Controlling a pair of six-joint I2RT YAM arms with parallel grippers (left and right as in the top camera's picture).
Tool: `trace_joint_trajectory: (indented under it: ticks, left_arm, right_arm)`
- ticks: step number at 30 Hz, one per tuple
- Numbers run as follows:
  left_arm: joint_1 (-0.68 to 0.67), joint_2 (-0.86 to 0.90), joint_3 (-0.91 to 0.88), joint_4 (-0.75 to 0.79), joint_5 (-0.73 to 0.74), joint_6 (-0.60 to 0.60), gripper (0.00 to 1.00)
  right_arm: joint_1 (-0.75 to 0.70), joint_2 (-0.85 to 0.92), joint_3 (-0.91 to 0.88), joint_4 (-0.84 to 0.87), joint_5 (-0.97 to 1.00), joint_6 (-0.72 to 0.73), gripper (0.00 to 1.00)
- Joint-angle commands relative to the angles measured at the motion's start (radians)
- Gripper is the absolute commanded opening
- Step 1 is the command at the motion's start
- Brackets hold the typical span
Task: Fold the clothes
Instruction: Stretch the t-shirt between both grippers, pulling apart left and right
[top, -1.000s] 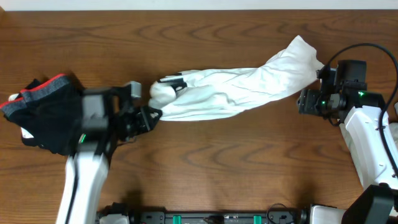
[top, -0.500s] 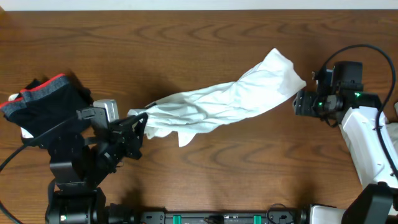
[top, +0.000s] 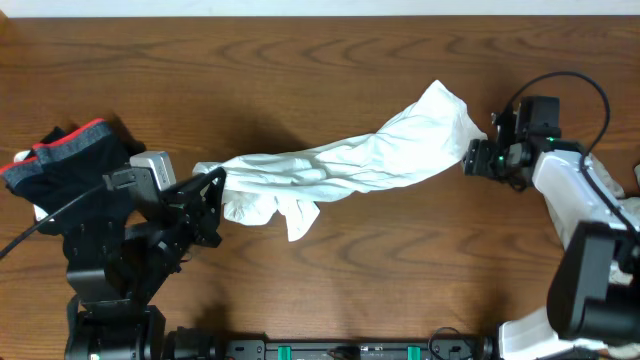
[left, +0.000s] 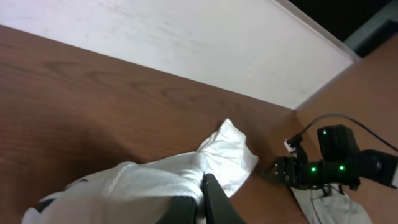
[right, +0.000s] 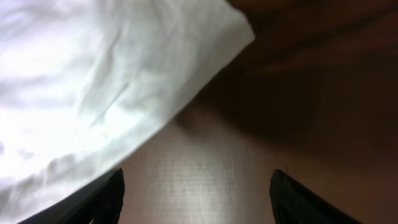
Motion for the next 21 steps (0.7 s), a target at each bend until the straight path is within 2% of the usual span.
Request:
trace_joint_trajectory:
  ticks: [1,5,10,14,16,17,18,19,21]
  left_arm:
    - [0.005,-0.002,0.027,-0.004,-0.036,-0.005,0.06]
    - [0.005,0.003,0.027,-0.004,-0.043,-0.004,0.06]
    - [0.005,0.012,0.027,-0.019,-0.045,-0.004,0.06]
    - [0.005,0.028,0.027,-0.023,-0.045,-0.004,0.06]
    - [0.005,0.039,0.027,-0.023,-0.045,-0.004,0.06]
    - [0.005,0.045,0.027,-0.022,-0.045,-0.004,0.06]
    - [0.005,0.051,0.027,-0.023,-0.045,-0.004,0.06]
    - [0.005,0.055,0.027,-0.025,-0.045,-0.004,0.06]
    - [0.005,0.060,0.027,-0.027,-0.045,-0.001,0.06]
  right_arm:
    - [0.012,0.067,-0.008,0.069,-0.047,0.066,0.73]
    - [0.017,0.146,-0.008,0.182,-0.134,0.097,0.73]
    - [0.038,0.213,-0.008,0.283,-0.142,0.149,0.73]
    - [0.063,0.242,-0.008,0.348,-0.142,0.159,0.69]
    - [0.076,0.255,-0.008,0.365,-0.141,0.163,0.52]
    - [0.081,0.257,-0.008,0.365,-0.136,0.163,0.35]
    - [0.085,0.259,-0.008,0.361,-0.119,0.163,0.12]
    - [0.086,0.259,-0.008,0.355,-0.101,0.164,0.01]
    - [0.084,0.255,-0.008,0.342,-0.084,0.182,0.01]
